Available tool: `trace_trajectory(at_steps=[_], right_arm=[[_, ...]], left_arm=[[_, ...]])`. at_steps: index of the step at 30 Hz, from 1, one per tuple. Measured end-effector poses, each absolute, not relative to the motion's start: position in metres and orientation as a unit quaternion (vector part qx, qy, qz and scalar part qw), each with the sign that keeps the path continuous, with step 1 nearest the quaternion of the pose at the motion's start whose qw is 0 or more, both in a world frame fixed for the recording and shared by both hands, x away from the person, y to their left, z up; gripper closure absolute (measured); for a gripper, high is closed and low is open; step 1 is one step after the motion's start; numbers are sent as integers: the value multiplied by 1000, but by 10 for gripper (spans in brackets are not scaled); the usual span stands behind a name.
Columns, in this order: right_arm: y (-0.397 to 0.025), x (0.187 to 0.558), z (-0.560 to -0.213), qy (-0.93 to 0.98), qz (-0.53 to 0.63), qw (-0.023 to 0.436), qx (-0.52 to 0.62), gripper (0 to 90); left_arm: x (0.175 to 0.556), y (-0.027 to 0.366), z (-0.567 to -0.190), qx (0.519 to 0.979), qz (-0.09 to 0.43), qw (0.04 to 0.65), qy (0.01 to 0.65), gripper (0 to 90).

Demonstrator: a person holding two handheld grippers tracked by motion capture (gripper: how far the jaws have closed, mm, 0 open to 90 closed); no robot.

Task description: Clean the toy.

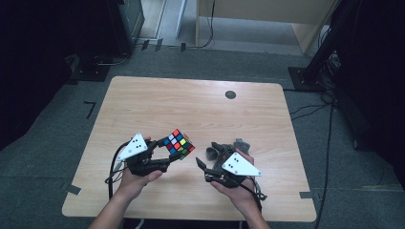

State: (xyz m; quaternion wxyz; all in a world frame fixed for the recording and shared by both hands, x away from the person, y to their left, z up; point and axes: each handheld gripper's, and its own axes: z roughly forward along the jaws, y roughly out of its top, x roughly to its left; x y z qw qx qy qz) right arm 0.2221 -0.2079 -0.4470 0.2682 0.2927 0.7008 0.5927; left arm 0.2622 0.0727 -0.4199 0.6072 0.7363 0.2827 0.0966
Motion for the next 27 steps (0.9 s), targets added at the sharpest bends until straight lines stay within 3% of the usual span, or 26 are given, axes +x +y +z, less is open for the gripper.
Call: trace_trajectory(at_steps=[10, 19, 27], right_arm=[[-176, 210, -453, 724, 566, 305, 250, 242], [-172, 204, -455, 712, 547, 366, 246, 298], [-169, 202, -454, 720, 526, 377, 250, 339]], left_arm=[[254, 54, -420, 744, 66, 605, 276, 340], [251, 47, -419, 749, 52, 599, 278, 340], [257, 49, -423, 750, 31, 599, 280, 338]])
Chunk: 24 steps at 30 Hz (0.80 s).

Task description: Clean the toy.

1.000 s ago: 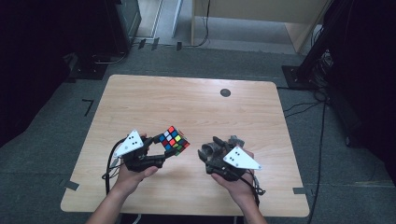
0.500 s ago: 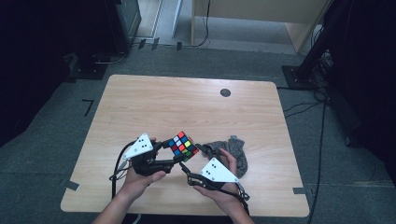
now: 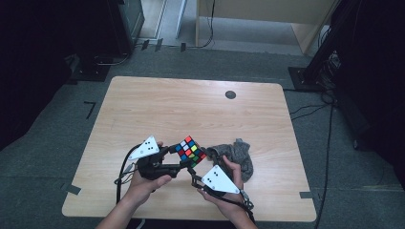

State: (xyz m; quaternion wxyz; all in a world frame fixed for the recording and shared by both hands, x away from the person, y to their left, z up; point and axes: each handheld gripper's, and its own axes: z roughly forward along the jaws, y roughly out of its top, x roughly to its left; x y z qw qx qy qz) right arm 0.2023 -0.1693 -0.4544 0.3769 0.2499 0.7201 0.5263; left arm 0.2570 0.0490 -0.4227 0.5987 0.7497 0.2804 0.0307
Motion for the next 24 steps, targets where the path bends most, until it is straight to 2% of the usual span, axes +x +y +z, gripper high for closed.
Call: trace_trajectory(at_steps=[6, 9, 17, 24], right_arm=[[-171, 204, -454, 725, 522, 367, 259, 341], [-176, 206, -454, 724, 523, 362, 267, 342], [-192, 216, -456, 723, 506, 355, 310, 347], [-206, 220, -449, 707, 515, 350, 335, 347]], left_arm=[[259, 55, -421, 745, 28, 610, 271, 318], [261, 60, -418, 740, 27, 616, 268, 341], [266, 77, -412, 726, 45, 626, 279, 267], [267, 78, -419, 749, 86, 602, 264, 198]])
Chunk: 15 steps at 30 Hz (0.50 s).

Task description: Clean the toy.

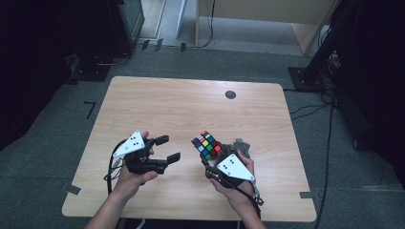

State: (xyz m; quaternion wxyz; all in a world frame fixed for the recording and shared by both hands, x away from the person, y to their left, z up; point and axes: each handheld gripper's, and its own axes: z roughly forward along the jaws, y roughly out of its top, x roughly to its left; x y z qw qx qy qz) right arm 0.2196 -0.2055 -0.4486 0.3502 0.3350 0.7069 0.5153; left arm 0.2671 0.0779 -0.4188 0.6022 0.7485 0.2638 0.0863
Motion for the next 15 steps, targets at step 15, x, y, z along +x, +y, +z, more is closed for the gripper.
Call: trace_trajectory(at_steps=[15], right_arm=[[-209, 217, -436, 683, 565, 278, 371, 347]], left_arm=[[251, 43, -442, 813, 221, 501, 198, 188]])
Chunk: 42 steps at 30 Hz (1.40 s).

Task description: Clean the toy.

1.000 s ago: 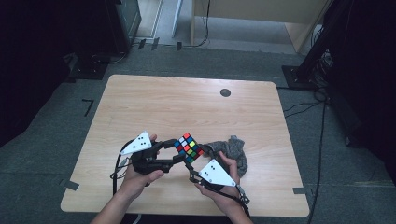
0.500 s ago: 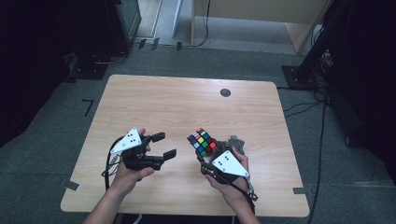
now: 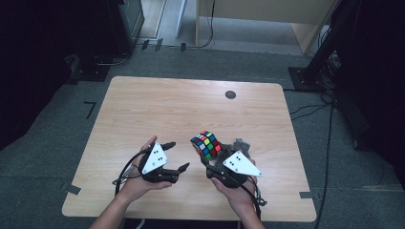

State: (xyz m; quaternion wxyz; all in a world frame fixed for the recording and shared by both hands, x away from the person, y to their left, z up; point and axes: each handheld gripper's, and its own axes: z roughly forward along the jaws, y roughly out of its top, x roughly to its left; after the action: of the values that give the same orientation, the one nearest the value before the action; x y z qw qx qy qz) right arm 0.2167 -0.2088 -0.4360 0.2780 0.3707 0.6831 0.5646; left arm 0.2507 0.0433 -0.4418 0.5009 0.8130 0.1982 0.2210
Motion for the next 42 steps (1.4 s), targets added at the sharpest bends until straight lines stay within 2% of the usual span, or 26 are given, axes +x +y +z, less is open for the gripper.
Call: trace_trajectory(at_steps=[8, 17, 23, 27, 31, 37, 42], right_arm=[[-201, 216, -435, 688, 583, 209, 379, 347], [-181, 210, -436, 707, 571, 167, 382, 346], [-177, 210, -439, 710, 562, 131, 403, 346], [-179, 214, -442, 705, 559, 97, 425, 344], [-180, 216, -442, 702, 564, 105, 422, 331], [-191, 219, -437, 682, 588, 102, 424, 239], [-211, 220, -429, 648, 609, 137, 437, 243]], left_arm=[[243, 34, -448, 818, 283, 472, 168, 185], [235, 26, -450, 817, 306, 466, 148, 193], [231, 24, -452, 812, 323, 468, 131, 232], [229, 22, -455, 815, 324, 462, 128, 295], [231, 25, -455, 814, 307, 473, 141, 327], [242, 35, -455, 807, 290, 482, 178, 330], [253, 46, -457, 803, 277, 481, 216, 330]])
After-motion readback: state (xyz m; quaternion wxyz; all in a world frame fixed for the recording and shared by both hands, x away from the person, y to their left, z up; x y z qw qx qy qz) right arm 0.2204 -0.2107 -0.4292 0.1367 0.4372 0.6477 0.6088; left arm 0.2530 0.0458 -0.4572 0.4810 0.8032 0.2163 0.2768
